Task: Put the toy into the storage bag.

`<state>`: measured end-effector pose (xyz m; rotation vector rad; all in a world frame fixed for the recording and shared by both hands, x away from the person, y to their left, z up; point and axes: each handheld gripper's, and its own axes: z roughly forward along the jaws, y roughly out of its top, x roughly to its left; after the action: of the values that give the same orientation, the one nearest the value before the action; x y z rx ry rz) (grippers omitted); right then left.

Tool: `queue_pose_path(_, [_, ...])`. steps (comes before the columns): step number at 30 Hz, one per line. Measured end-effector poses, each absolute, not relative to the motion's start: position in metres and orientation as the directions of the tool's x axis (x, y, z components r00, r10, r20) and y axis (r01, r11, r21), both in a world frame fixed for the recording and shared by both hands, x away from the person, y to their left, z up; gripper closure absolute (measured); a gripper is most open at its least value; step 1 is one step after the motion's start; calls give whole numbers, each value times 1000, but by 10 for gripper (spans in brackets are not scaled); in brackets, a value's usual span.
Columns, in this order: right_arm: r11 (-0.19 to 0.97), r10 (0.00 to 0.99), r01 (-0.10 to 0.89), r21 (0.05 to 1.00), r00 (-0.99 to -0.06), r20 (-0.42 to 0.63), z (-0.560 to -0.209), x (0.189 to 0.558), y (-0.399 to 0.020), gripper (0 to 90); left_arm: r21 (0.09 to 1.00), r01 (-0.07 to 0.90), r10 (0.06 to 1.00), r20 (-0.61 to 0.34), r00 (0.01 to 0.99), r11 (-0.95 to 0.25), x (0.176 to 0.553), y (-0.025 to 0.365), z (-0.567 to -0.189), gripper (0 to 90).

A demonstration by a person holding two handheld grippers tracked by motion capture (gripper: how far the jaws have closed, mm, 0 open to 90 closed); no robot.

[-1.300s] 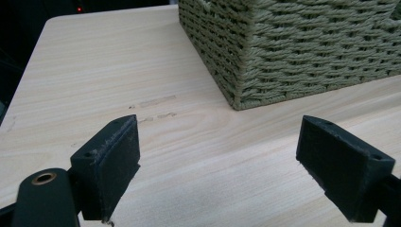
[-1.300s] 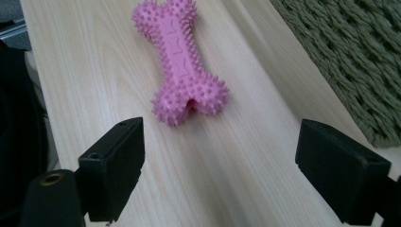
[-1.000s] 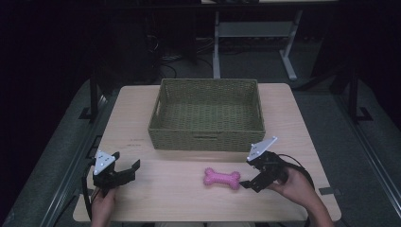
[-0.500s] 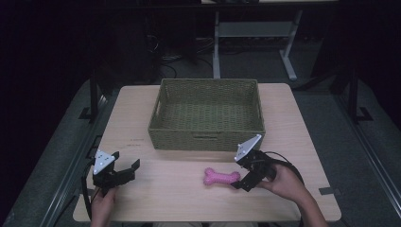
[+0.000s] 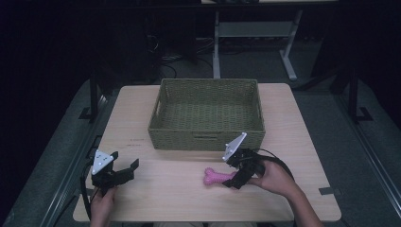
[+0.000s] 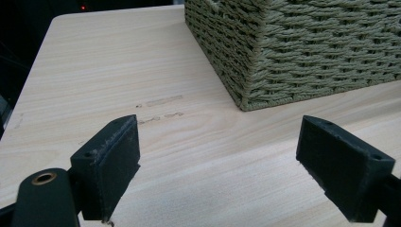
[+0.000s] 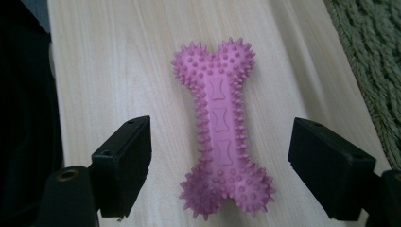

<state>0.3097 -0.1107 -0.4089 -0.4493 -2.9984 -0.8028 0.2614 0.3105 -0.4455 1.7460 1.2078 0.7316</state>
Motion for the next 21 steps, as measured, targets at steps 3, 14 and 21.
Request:
queue_pose_path(3, [839, 262, 265, 475, -962, 74, -412, 311, -106, 229, 893, 424, 934, -11, 358, -152, 261, 310, -446, 138])
queue_pose_path(14, [863, 233, 242, 442, -970, 75, -425, 315, -94, 322, 893, 426, 934, -16, 356, -147, 261, 312, -445, 139])
queue_pose_path(21, [878, 219, 229, 420, -973, 73, -429, 315, -90, 375, 891, 429, 933, -17, 359, -150, 261, 310, -446, 138])
